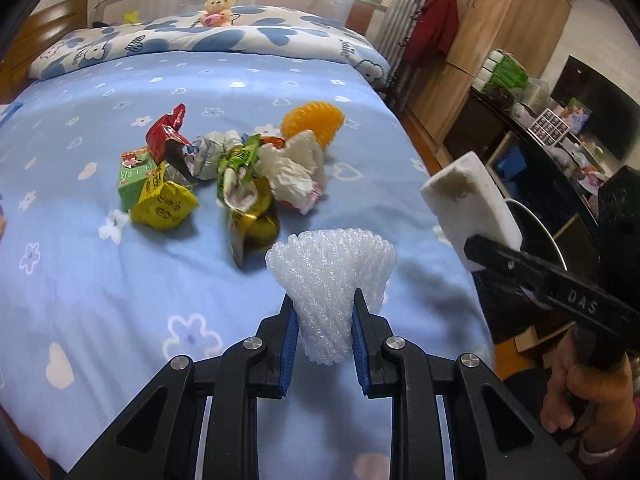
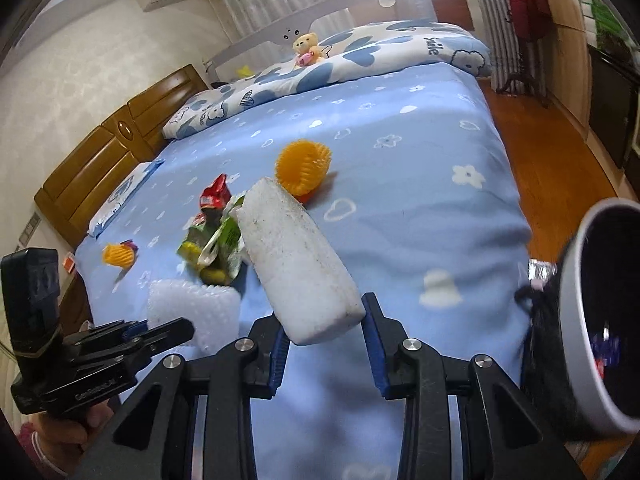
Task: Collect trash
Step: 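Carry foam net and sponge over the bin and open both tools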
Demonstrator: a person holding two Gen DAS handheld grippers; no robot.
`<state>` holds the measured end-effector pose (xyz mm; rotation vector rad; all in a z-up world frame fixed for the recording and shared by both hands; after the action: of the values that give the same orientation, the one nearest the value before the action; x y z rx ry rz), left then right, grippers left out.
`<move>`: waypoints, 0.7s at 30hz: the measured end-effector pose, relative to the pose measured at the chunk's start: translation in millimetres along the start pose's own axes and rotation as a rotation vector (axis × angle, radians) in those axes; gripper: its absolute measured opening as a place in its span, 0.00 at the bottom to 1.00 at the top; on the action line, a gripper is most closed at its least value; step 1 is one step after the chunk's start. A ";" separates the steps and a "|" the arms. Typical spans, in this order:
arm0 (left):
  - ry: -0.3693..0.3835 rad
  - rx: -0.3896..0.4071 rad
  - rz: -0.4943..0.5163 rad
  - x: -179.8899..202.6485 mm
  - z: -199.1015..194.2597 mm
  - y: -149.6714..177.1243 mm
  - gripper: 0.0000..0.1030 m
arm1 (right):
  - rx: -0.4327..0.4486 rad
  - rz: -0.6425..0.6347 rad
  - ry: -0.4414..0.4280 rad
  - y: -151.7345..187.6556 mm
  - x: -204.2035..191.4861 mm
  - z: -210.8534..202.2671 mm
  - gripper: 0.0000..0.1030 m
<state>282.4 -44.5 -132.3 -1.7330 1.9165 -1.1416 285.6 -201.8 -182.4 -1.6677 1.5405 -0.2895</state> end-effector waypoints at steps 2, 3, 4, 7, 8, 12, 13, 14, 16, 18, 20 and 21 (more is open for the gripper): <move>0.011 0.002 0.013 7.9 -7.3 2.1 0.22 | -0.003 0.013 0.007 6.6 0.8 -9.8 0.33; 0.015 0.004 0.024 12.5 -11.1 3.1 0.22 | 0.000 0.018 0.012 10.3 1.6 -17.2 0.33; 0.020 0.006 0.034 16.7 -13.5 3.6 0.22 | 0.002 0.024 0.015 12.6 2.0 -21.7 0.33; 0.039 0.010 0.058 31.7 -21.3 5.0 0.22 | 0.011 0.047 0.033 19.2 6.6 -38.5 0.33; 0.047 0.011 0.066 37.1 -23.4 5.3 0.22 | 0.014 0.053 0.042 20.8 8.9 -44.5 0.33; 0.069 0.013 0.101 56.8 -28.3 5.8 0.22 | 0.028 0.071 0.062 23.2 17.4 -62.3 0.33; 0.075 0.013 0.110 61.7 -28.3 5.3 0.22 | 0.030 0.077 0.074 23.6 22.6 -67.6 0.33; 0.082 0.013 0.118 66.2 -28.2 4.7 0.22 | 0.034 0.082 0.079 24.1 24.6 -70.4 0.33; 0.095 0.011 0.133 76.5 -27.0 3.8 0.22 | 0.043 0.098 0.093 24.1 32.7 -79.1 0.33; 0.108 0.006 0.145 87.5 -24.8 3.4 0.22 | 0.056 0.110 0.110 23.7 39.8 -87.0 0.33; 0.120 0.002 0.162 96.9 -22.5 3.1 0.22 | 0.064 0.121 0.134 22.5 49.2 -94.5 0.33; 0.126 0.002 0.173 102.2 -21.2 2.8 0.22 | 0.069 0.126 0.140 22.7 51.3 -98.1 0.33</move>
<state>243.6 -133.2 -93.1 -1.4924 2.0920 -1.2121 216.0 -286.3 -154.3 -1.5168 1.7117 -0.3948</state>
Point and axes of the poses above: each gripper's, at about its wrist camera, not at the fingertips, and z roughly the way its jaws point, x to its right, y to its underside, the point moved 10 cm from there along z, roughly the way its jaws point, and after that the axes turned 11 degrees about x, right-handed, at the moved point
